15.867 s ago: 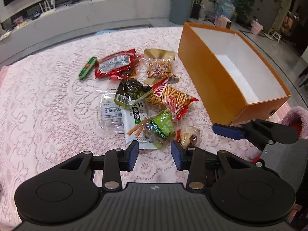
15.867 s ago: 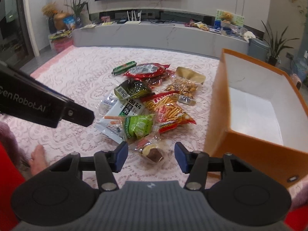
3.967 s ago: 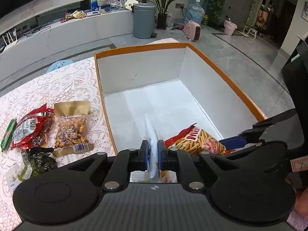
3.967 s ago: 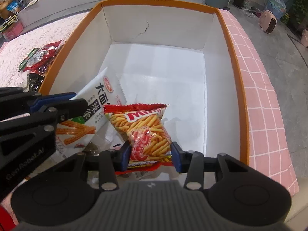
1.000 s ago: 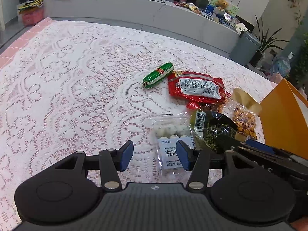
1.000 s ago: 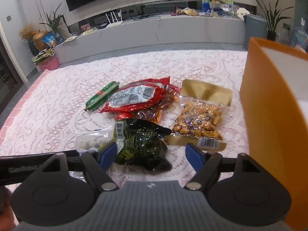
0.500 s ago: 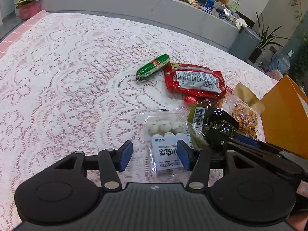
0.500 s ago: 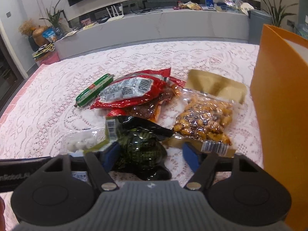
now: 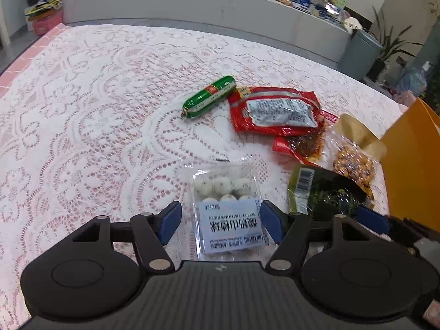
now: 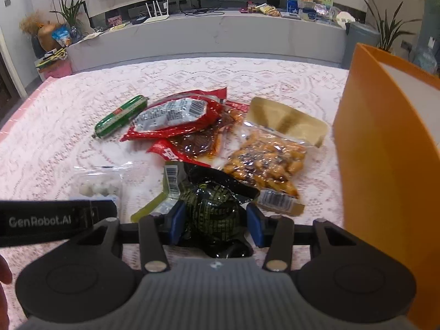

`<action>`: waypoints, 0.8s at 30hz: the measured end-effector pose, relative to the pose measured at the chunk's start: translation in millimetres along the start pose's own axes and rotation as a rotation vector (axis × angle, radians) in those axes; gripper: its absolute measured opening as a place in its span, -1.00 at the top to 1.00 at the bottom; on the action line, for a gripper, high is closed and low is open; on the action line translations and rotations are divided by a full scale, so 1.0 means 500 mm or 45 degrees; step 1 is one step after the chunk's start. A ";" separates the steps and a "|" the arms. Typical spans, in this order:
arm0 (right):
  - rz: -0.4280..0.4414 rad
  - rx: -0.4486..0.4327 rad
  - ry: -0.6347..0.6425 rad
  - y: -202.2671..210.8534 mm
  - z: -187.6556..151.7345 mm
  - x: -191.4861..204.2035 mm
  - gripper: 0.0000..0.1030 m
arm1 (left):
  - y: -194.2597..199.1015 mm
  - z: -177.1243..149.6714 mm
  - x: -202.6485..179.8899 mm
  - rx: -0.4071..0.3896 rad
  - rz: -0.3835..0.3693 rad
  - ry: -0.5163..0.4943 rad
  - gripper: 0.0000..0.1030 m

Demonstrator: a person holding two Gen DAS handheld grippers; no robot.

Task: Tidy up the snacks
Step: 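Grasp the clear quail-egg pack with the left tool while the right tool grasps the dark seaweed bag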

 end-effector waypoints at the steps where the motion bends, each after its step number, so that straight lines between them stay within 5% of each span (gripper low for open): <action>1: 0.003 0.000 -0.006 0.000 0.000 0.000 0.09 | 0.000 0.002 -0.004 0.010 -0.011 0.004 -0.53; 15: -0.022 -0.028 0.045 0.000 -0.007 0.012 0.05 | -0.024 -0.009 -0.015 0.028 0.065 -0.049 -0.66; 24: -0.027 -0.023 0.065 -0.004 -0.015 0.019 -0.01 | -0.028 -0.011 -0.019 -0.012 0.147 -0.098 -0.31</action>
Point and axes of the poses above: each gripper's, at about its wrist camera, not at the fingertips, and y roughly against the way its jaws point, x to its left, z to its top, the point moved 9 cm from there along -y, roughly the way its jaws point, and after that the axes turned 6 degrees about -x, right-handed, at the moved point
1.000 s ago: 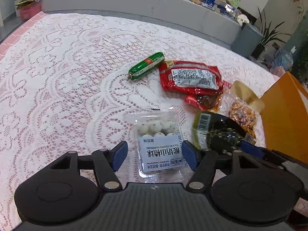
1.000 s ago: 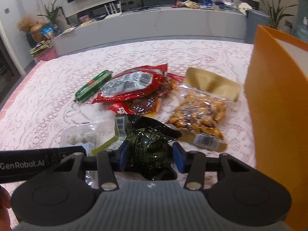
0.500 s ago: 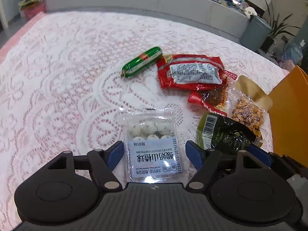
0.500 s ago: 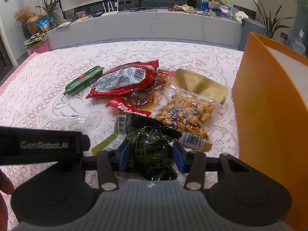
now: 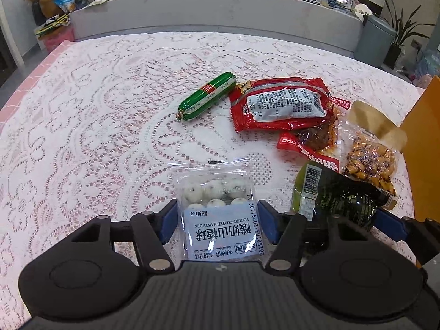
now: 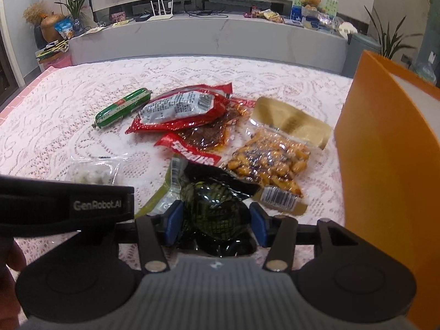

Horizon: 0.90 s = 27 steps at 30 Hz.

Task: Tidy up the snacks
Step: 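Grasp the clear quail-egg pack with the left tool while the right tool grasps the dark seaweed bag, then carry the quail-egg pack and seaweed bag over the orange box with both tools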

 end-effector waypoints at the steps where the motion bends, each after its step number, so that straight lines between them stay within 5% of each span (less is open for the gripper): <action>1: -0.001 0.000 0.004 0.000 0.000 0.001 -0.01 | 0.002 0.001 0.000 0.003 -0.004 0.008 -0.27; 15: 0.009 -0.028 0.086 0.037 -0.007 0.028 0.10 | 0.098 0.008 0.007 -0.042 -0.065 0.108 -0.24; 27: -0.002 -0.161 0.144 0.183 0.018 0.014 0.10 | 0.234 0.010 -0.017 -0.124 -0.154 0.177 -0.24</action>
Point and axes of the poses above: each gripper's, at about its wrist camera, not at the fingertips, and y roughly against the way its jaws point, x to its left, z to its top, the point moved 9 cm from there along -y, roughly the way its jaws point, and after that the axes turned 6 degrees about -x, right-handed, at the moved point
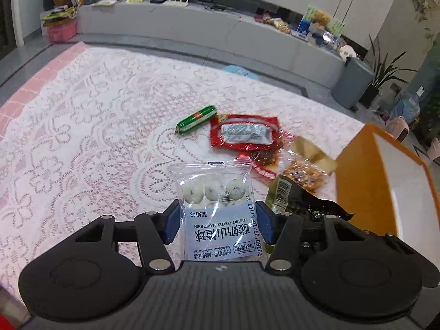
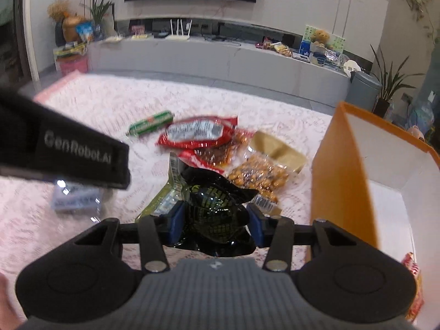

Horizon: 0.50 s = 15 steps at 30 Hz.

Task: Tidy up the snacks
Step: 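Carry the quail-egg pack and seaweed bag over the orange box with both tools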

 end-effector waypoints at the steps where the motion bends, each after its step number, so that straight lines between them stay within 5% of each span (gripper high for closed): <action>1: -0.011 -0.015 0.015 0.013 0.004 -0.001 0.10 | 0.009 0.003 -0.005 -0.014 0.001 -0.007 -0.24; 15: -0.092 -0.164 -0.043 0.218 0.050 -0.140 0.10 | 0.153 0.017 -0.133 -0.159 -0.145 -0.133 -0.24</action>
Point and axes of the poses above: each gripper's, at about its wrist camera, not at the fingertips, and y roughly against the way its jaws point, x to its left, z to its top, the point moved 9 cm from there along -y, roughly the way its jaws point, and after that the axes turned 6 degrees about -x, right-handed, at the moved point
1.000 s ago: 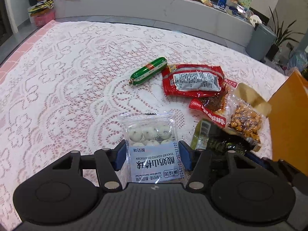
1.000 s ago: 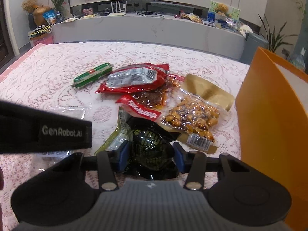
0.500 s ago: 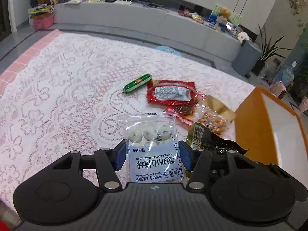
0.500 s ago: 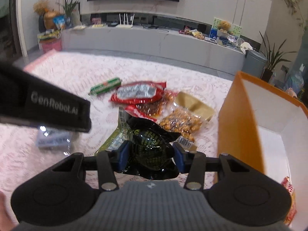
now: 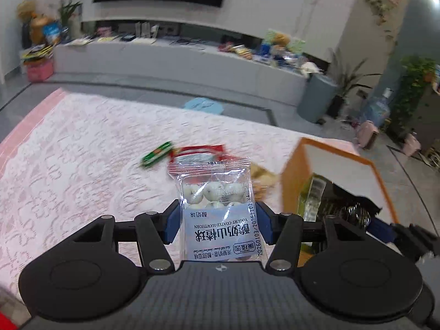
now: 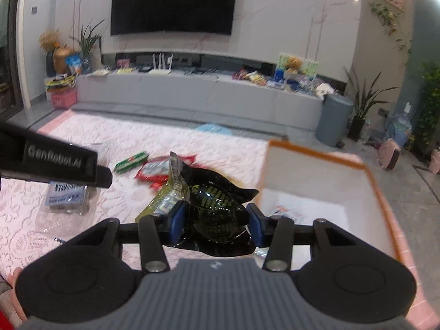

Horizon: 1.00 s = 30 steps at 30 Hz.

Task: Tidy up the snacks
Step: 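Carry the quail-egg pack and seaweed bag over the orange box with both tools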

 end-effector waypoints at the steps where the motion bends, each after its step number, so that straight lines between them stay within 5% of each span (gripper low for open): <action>1: -0.006 -0.004 -0.010 0.008 0.004 -0.019 0.09 | 0.003 0.001 -0.021 0.000 -0.030 -0.019 -0.24; 14: -0.041 0.172 -0.153 0.008 -0.031 -0.266 0.09 | -0.037 -0.021 -0.282 0.061 -0.406 -0.355 -0.24; 30: -0.138 0.301 -0.179 -0.131 -0.108 -0.331 0.09 | -0.179 -0.081 -0.336 0.254 -0.455 -0.645 -0.25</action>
Point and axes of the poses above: each gripper's, at about its wrist camera, not at the fingertips, and y roughly against the way its jaws point, x to its left, z to its top, the point moved 9 cm from there along -y, roughly the way its jaws point, and after that the axes turned 6 degrees about -x, right-handed, at the moved point
